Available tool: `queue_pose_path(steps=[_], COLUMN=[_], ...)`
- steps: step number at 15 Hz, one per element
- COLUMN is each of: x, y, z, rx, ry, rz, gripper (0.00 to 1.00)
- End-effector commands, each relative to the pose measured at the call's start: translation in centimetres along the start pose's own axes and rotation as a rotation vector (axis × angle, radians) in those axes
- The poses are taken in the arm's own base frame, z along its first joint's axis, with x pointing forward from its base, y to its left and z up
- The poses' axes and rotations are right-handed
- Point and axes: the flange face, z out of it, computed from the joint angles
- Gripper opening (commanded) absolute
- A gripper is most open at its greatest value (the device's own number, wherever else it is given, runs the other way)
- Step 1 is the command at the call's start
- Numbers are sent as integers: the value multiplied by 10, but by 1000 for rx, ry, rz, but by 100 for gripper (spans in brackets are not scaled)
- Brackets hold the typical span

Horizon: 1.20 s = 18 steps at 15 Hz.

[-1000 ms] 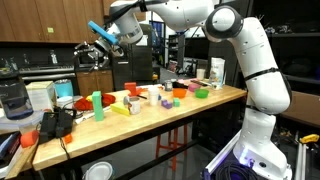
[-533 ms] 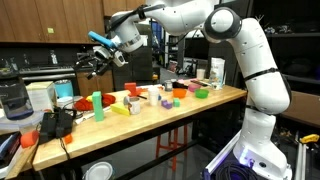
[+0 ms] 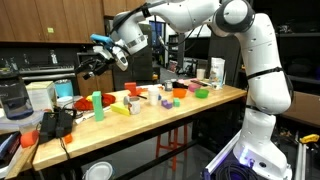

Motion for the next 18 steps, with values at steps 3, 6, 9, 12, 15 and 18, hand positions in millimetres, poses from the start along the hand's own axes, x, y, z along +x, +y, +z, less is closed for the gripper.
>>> queue_pose_path(steps=[3,6,9,12,15,18], x=[-35,-63,-66,-46,-20,4], y=[36,29,20,14,15,30], z=[-21,-51,-95,-125,-133,-120], rx=[67,-80,-159,-81,18,75], ry=[82,216,314,350,340,303], rz=[42,-85,-252,-427,-493,-466], gripper=[100,100,100,100,100,100])
